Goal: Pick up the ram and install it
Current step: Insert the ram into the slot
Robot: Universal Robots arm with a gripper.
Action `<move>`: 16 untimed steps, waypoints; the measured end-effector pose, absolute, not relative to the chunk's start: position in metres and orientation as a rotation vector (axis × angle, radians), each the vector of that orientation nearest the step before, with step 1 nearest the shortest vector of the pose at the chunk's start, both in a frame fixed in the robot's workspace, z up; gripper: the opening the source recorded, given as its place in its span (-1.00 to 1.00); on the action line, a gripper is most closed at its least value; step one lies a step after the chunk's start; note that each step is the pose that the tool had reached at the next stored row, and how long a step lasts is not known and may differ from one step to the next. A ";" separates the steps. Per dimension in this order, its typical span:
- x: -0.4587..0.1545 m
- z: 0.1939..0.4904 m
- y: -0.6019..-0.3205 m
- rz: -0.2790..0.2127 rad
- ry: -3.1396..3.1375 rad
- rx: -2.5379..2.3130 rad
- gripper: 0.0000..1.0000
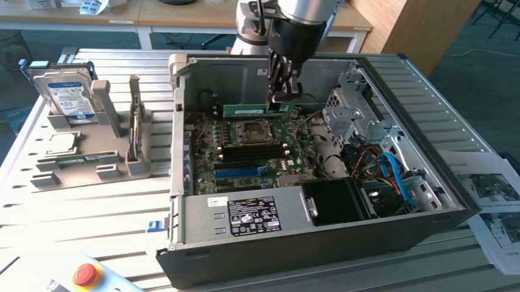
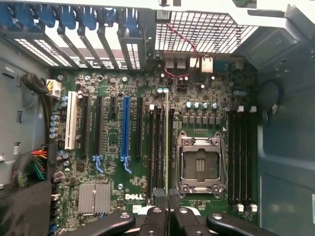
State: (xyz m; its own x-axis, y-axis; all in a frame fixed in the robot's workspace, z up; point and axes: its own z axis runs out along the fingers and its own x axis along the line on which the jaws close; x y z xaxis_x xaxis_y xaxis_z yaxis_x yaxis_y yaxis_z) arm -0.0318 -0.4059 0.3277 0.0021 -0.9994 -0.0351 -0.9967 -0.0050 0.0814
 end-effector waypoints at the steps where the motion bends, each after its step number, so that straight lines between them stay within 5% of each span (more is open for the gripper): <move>1: -0.032 0.326 -0.406 -0.128 -2.192 2.200 -0.76; 16: -0.032 0.299 -0.406 -0.128 -2.192 2.200 -0.76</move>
State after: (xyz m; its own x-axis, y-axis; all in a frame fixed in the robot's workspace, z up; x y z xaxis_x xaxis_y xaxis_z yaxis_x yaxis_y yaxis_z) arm -0.0318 -0.4059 0.2986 0.0021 -0.9994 -0.0352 -0.9967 -0.0050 0.0814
